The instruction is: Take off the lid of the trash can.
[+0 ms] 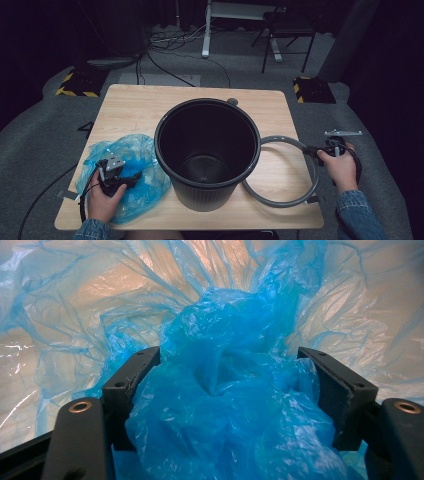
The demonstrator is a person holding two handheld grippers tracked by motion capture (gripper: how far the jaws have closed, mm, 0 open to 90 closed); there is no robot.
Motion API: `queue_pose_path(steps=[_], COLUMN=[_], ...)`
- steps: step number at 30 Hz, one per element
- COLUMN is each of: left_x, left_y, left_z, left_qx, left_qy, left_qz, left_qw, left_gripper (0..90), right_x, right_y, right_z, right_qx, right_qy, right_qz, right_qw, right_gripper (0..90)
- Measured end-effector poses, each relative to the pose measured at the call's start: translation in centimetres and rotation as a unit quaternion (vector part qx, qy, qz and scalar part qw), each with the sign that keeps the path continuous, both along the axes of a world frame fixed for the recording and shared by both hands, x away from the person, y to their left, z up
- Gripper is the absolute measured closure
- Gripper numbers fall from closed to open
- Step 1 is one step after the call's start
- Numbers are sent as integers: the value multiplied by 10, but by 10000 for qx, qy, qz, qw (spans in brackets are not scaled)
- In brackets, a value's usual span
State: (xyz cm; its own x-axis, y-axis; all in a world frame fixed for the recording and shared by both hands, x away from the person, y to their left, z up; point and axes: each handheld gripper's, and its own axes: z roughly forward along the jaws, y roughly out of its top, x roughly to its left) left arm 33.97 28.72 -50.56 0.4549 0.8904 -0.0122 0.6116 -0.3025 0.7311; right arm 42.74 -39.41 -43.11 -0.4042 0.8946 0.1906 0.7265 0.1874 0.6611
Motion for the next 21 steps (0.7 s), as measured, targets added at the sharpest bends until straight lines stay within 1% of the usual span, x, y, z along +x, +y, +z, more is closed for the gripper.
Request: queue_pose_path(steps=[10,21], left_x=[0,0], left_y=[0,0], left_z=[0,0], left_qx=[4,5], left_qy=[0,4], left_qz=[4,11], left_qw=[10000,10000], left_gripper=[283,283], right_x=[1,-1], right_y=[2,4], right_z=[-24,-41], right_qx=[49,-49], right_qy=[133,73], right_qz=[-32,-19], right_qw=[9999,10000], right_gripper=[749,747])
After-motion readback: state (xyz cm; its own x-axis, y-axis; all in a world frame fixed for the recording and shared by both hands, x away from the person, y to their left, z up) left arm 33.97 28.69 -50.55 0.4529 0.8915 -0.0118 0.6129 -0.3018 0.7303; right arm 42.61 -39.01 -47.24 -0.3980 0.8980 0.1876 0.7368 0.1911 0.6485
